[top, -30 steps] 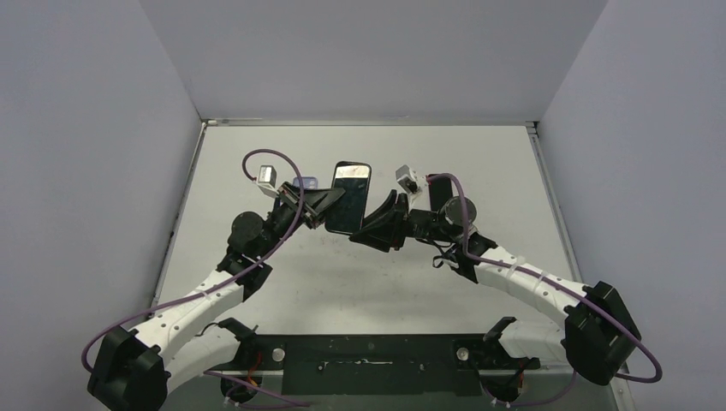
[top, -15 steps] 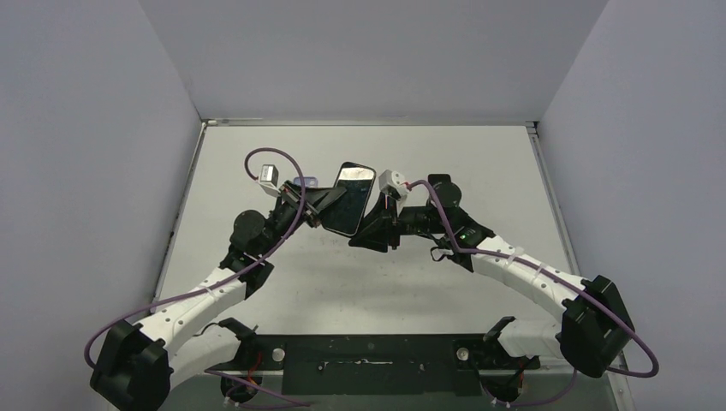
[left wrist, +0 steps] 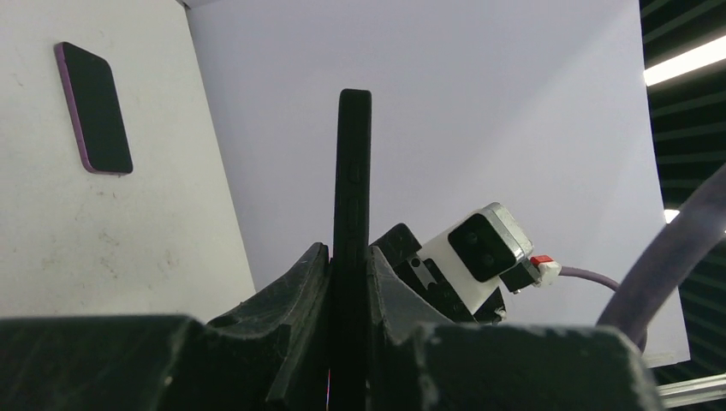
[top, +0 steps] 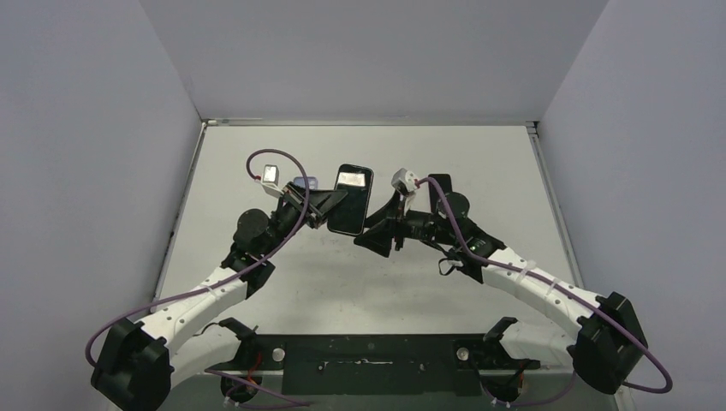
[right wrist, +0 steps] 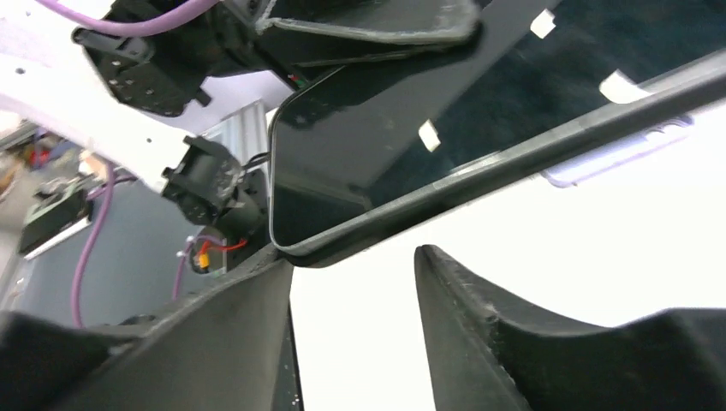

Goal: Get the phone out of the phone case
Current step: Remove the phone case from the phone.

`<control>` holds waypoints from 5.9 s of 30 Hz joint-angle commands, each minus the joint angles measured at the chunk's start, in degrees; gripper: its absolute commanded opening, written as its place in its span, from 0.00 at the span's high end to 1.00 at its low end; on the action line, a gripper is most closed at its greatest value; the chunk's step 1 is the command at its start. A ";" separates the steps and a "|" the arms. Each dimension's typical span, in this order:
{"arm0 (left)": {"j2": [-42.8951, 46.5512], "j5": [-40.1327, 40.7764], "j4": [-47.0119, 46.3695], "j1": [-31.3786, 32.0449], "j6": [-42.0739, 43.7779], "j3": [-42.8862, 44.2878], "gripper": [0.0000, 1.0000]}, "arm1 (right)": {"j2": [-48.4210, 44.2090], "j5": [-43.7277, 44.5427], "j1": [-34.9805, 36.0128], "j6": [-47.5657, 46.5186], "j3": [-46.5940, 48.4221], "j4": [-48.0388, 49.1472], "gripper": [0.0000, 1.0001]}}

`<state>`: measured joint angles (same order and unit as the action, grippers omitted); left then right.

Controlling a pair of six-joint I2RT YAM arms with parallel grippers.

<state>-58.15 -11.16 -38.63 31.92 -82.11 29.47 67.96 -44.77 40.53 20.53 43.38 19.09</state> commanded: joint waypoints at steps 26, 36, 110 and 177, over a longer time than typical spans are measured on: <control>1.24 1.39 -7.90 1.11 5.42 0.54 1.00 | -8.97 23.18 0.95 34.72 -7.66 9.81 0.24; 1.10 -2.21 -11.36 1.94 5.25 0.01 1.00 | -2.37 15.93 -4.12 35.20 -4.65 19.68 0.39; 1.58 10.30 -6.23 -2.19 -1.77 1.66 1.00 | -6.99 24.37 2.43 38.09 -16.09 36.22 0.07; -1.99 -11.67 1.78 -8.17 5.80 8.55 1.00 | -4.72 15.26 -5.72 7.27 -5.36 -8.16 0.23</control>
<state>-63.61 -17.65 -34.89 25.58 -81.73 33.69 68.58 -34.26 35.92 28.56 38.30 20.40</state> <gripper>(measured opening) 0.130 0.702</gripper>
